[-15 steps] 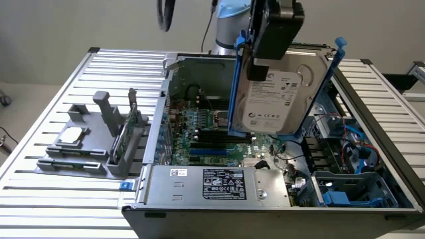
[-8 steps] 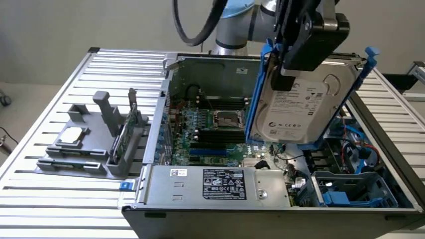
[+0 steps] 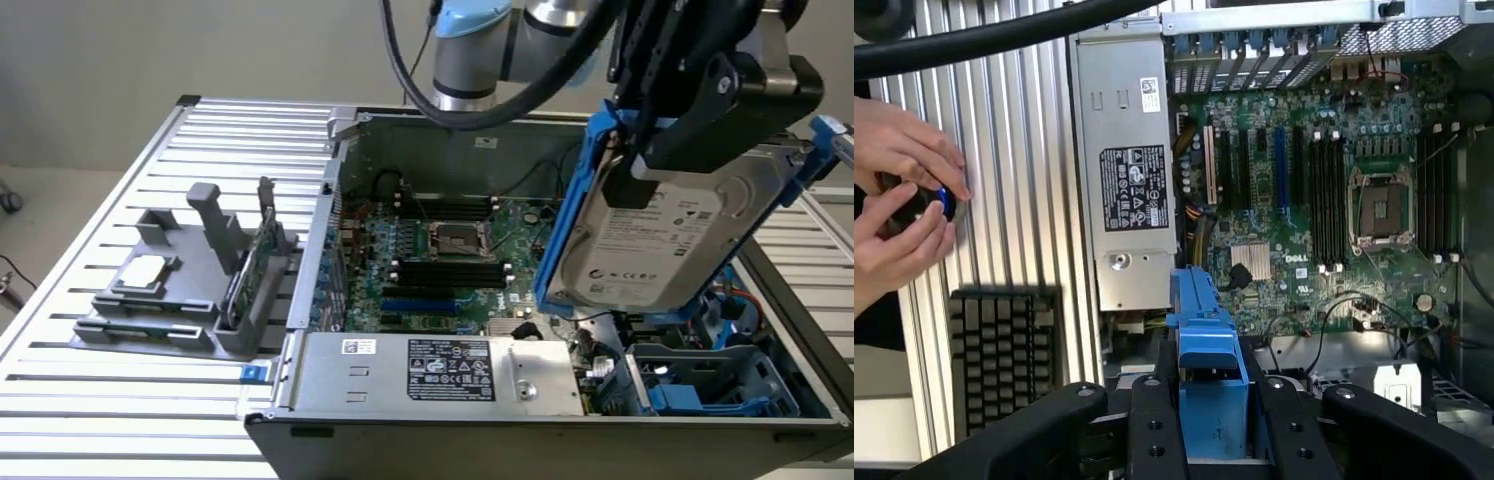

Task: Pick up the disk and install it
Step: 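Pick up the disk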

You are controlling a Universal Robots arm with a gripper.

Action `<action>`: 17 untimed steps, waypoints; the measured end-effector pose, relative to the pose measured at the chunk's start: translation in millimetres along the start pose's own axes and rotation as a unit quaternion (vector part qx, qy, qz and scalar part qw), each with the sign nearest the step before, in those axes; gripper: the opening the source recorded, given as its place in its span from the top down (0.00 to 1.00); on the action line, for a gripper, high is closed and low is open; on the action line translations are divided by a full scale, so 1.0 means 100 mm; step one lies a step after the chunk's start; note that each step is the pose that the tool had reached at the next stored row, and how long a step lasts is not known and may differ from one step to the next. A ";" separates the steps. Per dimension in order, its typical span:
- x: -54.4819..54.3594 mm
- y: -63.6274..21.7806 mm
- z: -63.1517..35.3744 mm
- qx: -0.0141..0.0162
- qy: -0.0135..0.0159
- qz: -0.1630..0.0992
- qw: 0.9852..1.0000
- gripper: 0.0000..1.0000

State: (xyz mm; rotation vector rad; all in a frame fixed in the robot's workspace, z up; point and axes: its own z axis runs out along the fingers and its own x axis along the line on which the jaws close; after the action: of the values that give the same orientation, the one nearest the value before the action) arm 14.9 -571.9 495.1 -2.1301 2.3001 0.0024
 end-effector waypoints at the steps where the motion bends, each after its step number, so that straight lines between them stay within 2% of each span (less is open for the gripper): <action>1: 0.02 -0.039 0.000 0.000 0.000 0.000 1.000 0.67; 8: 0.16 -0.314 0.004 0.000 0.000 0.000 1.000 0.67; 14: 0.21 -0.583 0.024 0.000 0.000 0.000 1.000 0.67; 17: 0.22 -0.679 0.053 0.000 0.000 0.000 1.000 0.67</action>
State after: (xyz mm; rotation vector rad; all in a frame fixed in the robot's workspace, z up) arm 81.0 -599.0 489.9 -2.1306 2.2988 0.0023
